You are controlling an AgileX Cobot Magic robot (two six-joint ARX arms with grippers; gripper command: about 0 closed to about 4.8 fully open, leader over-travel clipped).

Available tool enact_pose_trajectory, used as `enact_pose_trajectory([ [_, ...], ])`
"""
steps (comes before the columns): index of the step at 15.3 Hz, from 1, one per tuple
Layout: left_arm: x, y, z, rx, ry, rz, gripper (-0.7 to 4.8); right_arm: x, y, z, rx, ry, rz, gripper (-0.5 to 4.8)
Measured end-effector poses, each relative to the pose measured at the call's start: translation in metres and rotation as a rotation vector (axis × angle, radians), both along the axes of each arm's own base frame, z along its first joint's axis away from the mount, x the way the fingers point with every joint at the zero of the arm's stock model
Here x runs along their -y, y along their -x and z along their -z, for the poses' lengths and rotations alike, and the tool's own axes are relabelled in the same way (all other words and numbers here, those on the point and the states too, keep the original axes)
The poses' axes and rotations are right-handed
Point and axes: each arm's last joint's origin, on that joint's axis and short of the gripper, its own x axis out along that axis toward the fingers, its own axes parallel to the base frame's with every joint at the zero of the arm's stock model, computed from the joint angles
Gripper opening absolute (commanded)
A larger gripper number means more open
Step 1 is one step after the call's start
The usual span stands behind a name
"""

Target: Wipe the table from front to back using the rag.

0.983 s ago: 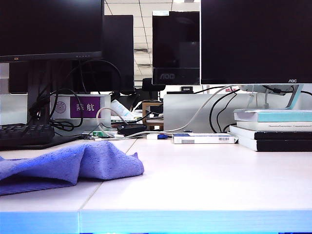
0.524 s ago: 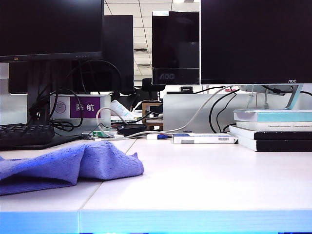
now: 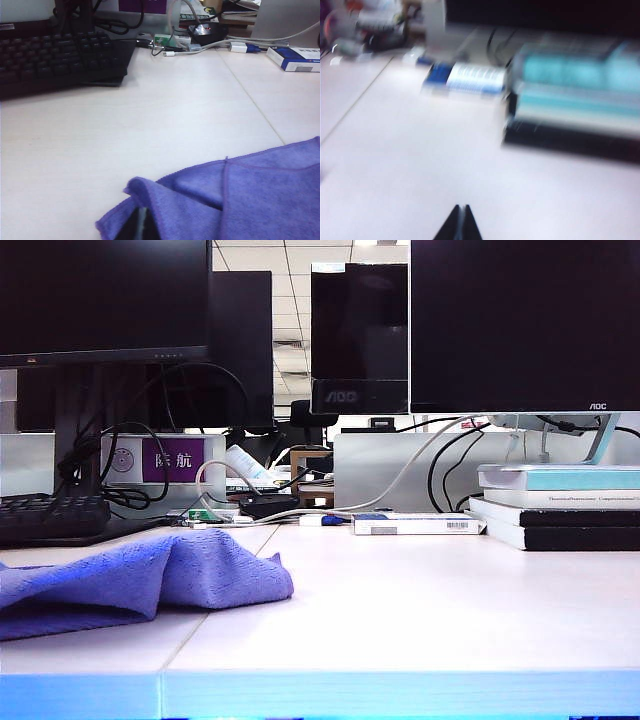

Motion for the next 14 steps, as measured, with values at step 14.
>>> enact_pose_trajectory([
  [14, 0.000, 0.000, 0.000, 0.000, 0.002, -0.001, -0.05, 0.037, 0.032, 0.144, 0.106, -0.127, 0.140, -0.01],
])
